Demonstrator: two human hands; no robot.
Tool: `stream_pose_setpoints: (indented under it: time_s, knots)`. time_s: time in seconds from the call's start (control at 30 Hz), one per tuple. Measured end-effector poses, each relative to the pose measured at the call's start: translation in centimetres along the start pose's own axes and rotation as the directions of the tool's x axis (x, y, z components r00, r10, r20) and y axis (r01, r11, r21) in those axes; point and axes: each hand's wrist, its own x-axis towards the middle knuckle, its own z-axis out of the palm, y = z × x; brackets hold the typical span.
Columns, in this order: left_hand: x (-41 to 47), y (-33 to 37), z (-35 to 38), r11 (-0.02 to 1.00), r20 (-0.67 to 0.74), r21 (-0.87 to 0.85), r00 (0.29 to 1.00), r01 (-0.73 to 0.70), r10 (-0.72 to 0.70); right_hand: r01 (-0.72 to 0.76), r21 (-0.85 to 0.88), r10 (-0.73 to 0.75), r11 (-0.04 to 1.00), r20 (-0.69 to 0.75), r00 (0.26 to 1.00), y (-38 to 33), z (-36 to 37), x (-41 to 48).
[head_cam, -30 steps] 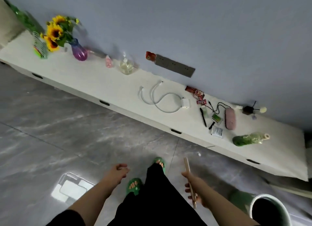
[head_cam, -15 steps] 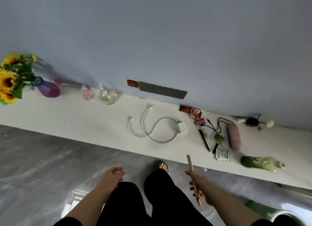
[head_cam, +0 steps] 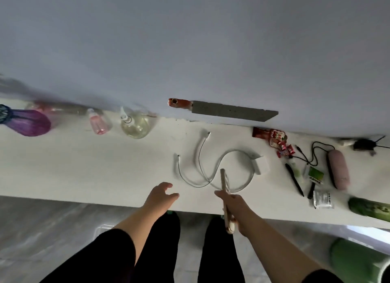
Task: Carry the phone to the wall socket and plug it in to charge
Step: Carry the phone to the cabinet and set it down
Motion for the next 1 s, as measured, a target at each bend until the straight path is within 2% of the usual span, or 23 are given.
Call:
stream_pose_setpoints:
  time_s: [0.17,0.33,0.43,0.5,0.57,0.67,0.77,1.0]
  knots:
    - [6.6,-0.8,-0.2,0.915,-0.059,0.396,0.992,-0.079,0.111,0.041,0.035,-0.041,0.999,-0.003,0.999,-1.5,6.4,4.3]
    - [11.5,-1.9,0.6,0.780,-0.080,0.603,0.960,-0.168,0.269,0.155,-0.008,-0.155,0.988,-0.042,0.987,-4.3,10.9,9.4]
    - [12.6,-2.2,1.7,0.759,-0.055,0.616,0.949,-0.212,0.309,0.200,-0.043,-0.203,0.979,-0.093,0.975,-5.5,12.3,11.7]
    - [13.0,-2.4,2.4,0.774,-0.047,0.597,0.954,-0.212,0.298,0.203,-0.173,-0.241,0.964,-0.235,0.942,-5.8,12.8,13.0]
    - [13.4,-2.5,2.7,0.775,-0.034,0.600,0.961,-0.201,0.275,0.183,-0.339,-0.312,0.923,-0.382,0.870,-6.0,13.3,13.7]
    - [14.1,-2.6,2.8,0.757,-0.010,0.626,0.969,-0.186,0.246,0.151,-0.451,-0.394,0.879,-0.513,0.762,-6.7,13.3,14.7]
    - [14.6,-2.8,2.9,0.759,0.000,0.624,0.971,-0.185,0.237,0.149,-0.501,-0.450,0.853,-0.559,0.697,-7.3,13.1,16.2]
    - [14.6,-2.7,2.8,0.758,0.012,0.628,0.976,-0.176,0.217,0.115,-0.548,-0.493,0.828,-0.616,0.615,-7.1,14.5,17.1]
